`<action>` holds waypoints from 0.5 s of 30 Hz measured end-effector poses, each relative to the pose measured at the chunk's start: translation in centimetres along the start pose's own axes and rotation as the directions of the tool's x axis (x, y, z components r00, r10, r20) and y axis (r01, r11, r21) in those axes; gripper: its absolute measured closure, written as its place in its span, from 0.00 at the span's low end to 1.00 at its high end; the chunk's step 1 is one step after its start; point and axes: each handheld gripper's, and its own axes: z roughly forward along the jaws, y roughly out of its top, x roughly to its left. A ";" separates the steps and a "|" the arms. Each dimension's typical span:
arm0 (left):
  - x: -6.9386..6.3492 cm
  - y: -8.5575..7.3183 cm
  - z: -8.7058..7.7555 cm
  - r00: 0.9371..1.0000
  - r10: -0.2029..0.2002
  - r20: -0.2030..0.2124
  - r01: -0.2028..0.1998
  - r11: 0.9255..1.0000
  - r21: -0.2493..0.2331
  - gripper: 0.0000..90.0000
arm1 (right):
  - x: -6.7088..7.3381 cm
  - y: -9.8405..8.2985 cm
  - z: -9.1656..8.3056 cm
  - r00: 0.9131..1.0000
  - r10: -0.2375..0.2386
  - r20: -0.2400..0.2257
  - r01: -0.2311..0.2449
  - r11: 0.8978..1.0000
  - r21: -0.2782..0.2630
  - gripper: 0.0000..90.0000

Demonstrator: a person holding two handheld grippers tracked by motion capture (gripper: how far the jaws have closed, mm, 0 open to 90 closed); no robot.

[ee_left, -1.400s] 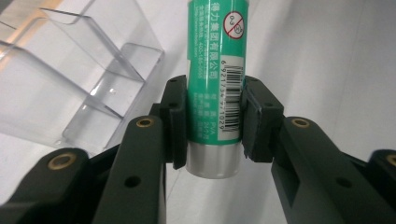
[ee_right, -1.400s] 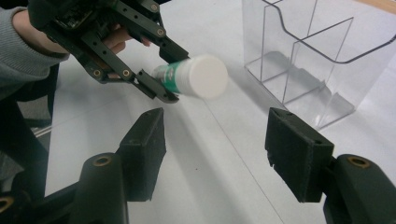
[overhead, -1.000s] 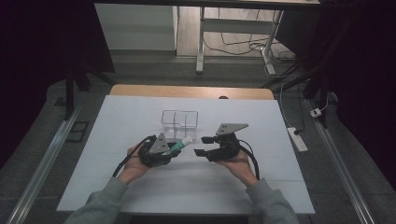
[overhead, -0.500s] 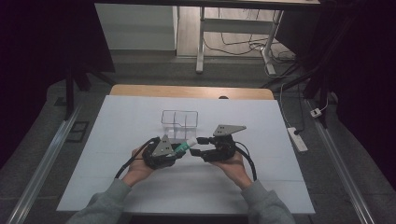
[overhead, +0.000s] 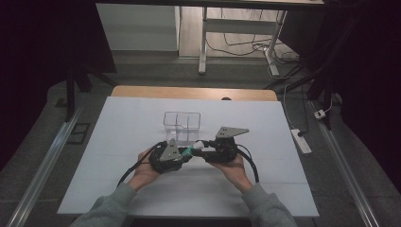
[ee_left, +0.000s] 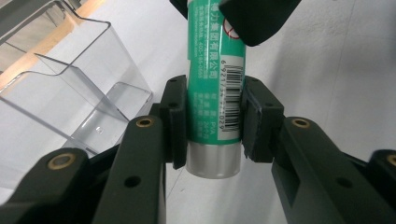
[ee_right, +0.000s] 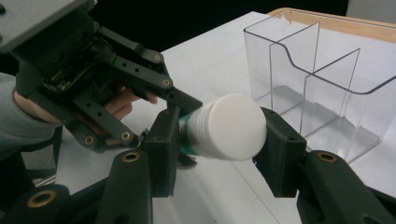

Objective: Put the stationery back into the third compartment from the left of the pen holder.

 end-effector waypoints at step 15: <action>0.3 -0.1 0.5 0.999 -0.043 0.024 0.043 0.999 0.007 0.62 | 0.1 0.3 -0.2 0.999 -0.003 -0.046 0.003 1.000 -0.017 0.71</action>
